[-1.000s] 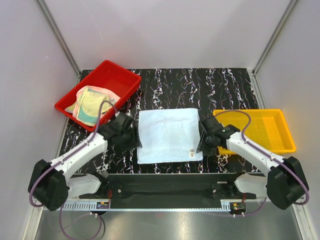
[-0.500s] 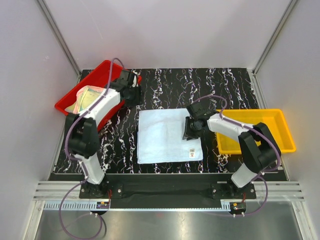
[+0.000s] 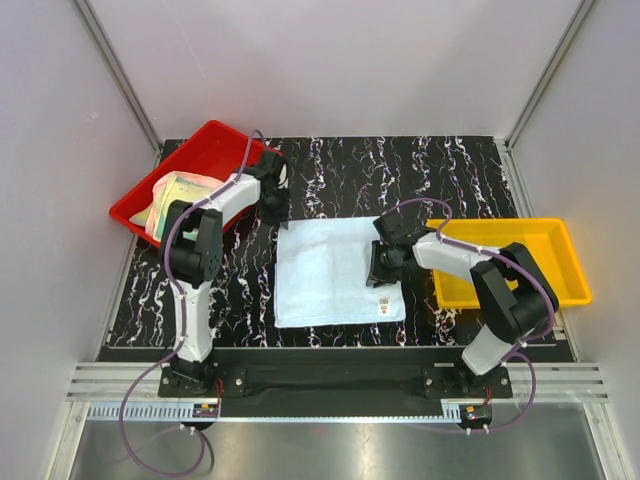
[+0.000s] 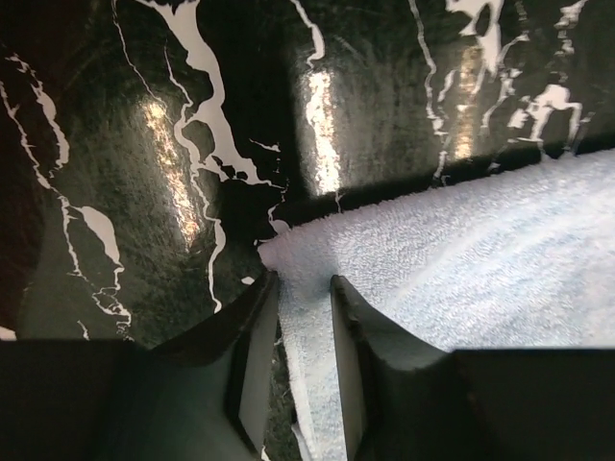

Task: Fold and stack the towels
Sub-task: Fold the towel

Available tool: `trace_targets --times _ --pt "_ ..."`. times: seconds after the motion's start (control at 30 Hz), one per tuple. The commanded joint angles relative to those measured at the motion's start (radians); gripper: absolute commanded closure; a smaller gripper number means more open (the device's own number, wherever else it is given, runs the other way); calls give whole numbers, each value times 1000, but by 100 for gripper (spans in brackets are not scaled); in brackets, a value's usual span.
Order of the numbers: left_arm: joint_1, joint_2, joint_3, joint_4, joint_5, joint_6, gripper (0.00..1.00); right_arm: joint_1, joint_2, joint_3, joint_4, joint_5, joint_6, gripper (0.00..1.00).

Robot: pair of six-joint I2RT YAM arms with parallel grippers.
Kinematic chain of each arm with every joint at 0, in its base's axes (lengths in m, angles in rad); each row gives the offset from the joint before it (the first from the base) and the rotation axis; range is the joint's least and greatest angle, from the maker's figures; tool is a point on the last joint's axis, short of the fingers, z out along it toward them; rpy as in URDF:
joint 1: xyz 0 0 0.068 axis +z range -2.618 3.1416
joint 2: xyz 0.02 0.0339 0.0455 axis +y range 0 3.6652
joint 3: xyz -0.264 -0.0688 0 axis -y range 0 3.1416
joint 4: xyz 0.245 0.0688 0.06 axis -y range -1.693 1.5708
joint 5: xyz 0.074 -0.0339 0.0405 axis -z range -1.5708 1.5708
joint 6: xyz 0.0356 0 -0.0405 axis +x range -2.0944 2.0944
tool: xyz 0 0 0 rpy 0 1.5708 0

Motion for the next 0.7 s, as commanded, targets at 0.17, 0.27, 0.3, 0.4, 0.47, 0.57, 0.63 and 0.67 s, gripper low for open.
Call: trace_targets --times 0.17,0.27,0.3,0.4,0.47,0.57,0.63,0.67 --pt "0 87 110 -22 -154 -10 81 6 -4 -95 33 63 83 72" --pt "-2 107 130 -16 -188 -24 82 9 -19 -133 51 56 105 72" --pt "0 113 134 -10 -190 -24 82 8 -29 -145 54 56 109 72" --pt "0 133 174 -19 -165 -18 82 8 -44 -153 65 52 106 70" --pt "0 126 179 -18 -116 -6 80 8 -53 -139 51 44 85 68" --pt "0 63 147 -4 -72 -1 68 8 -59 -75 -11 56 50 65" --pt "0 18 147 -34 -73 -4 63 6 -61 -18 -63 65 45 65" --pt "-2 1 139 -48 -84 -3 62 8 -61 -3 -81 70 49 64"
